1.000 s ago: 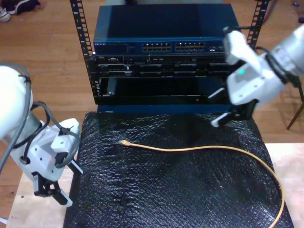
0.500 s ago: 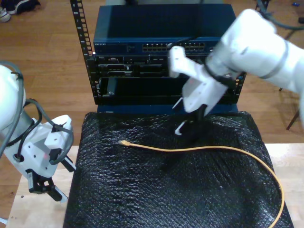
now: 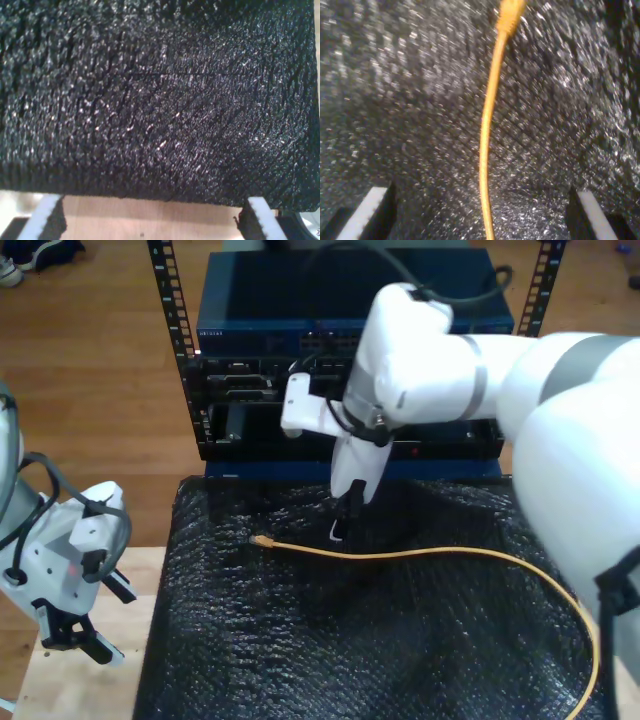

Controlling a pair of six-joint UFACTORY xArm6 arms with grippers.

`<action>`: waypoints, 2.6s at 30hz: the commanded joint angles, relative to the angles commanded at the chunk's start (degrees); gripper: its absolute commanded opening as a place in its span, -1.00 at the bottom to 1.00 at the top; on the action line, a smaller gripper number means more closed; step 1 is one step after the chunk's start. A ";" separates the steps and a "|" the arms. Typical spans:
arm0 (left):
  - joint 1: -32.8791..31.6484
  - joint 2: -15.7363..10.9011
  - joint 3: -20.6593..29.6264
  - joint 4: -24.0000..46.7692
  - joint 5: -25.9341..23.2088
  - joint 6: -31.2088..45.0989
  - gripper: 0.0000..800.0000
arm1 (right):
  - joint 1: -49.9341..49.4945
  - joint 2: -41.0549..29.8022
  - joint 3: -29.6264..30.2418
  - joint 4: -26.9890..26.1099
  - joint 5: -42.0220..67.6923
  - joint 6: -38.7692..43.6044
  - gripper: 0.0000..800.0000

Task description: Grab the cable and plug it in

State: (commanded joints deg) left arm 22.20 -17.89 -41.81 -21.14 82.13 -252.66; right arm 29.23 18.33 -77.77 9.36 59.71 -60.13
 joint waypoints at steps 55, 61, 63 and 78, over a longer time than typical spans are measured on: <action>3.69 2.73 0.62 -0.09 -0.53 -0.18 1.00 | 10.55 14.33 -13.01 -16.09 0.09 31.82 0.27; 3.60 2.73 0.62 -0.09 -0.53 -0.18 1.00 | 10.73 14.59 -13.27 -16.09 0.09 32.53 0.26; 3.69 2.73 0.62 -0.09 -0.53 -0.18 1.00 | 10.73 14.68 -13.27 -16.00 0.09 32.79 0.24; 3.60 2.73 0.62 -0.09 -0.53 -0.18 1.00 | 10.73 15.03 -13.27 -16.09 0.09 33.76 -0.21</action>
State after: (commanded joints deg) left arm 25.80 -15.16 -41.20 -21.23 81.60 -252.84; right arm 39.96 33.36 -91.04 -6.73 59.80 -26.37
